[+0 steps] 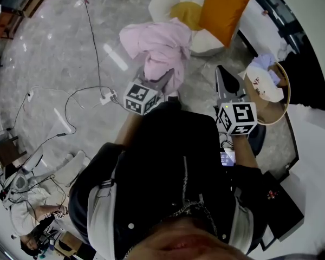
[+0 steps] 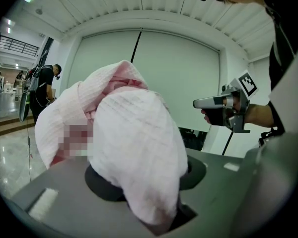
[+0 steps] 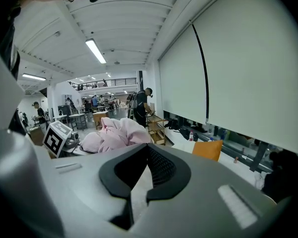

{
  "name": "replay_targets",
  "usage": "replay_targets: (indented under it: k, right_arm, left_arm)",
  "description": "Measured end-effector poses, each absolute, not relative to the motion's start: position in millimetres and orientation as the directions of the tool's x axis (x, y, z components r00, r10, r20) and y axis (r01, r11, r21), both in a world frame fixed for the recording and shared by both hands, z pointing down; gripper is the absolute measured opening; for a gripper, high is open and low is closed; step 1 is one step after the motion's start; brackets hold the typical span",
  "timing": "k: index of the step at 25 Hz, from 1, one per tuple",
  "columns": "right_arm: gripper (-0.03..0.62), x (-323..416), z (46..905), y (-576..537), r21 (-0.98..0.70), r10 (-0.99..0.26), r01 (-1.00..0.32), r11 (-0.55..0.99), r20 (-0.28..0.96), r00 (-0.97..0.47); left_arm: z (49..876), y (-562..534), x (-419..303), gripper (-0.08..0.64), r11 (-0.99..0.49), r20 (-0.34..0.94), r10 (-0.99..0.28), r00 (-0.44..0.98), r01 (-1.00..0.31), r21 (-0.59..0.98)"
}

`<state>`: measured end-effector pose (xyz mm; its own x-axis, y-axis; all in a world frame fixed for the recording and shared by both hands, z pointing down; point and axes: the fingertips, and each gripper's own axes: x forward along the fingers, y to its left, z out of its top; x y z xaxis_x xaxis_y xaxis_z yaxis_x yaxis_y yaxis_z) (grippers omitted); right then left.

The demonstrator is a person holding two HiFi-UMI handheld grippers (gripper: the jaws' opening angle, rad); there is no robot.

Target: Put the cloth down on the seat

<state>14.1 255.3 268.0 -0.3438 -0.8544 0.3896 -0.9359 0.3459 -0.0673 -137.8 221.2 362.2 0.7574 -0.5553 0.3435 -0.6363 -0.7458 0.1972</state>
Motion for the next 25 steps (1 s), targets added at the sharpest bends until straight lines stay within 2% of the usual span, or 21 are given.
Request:
replay_targets:
  k: [7,25]
  right_arm:
    - [0.0,-17,273,204,-0.074,-0.828,-0.931,0.357,0.437,-0.352]
    - [0.0,-6,290,180,-0.087,-0.813,-0.914,0.397,0.428,-0.394]
  left_arm:
    - [365,160,-164,0.216,-0.742,0.363,-0.543,0.757,-0.635,0.216]
    - [376,143,-161,0.215,-0.71,0.375,-0.584,0.72,-0.677,0.195]
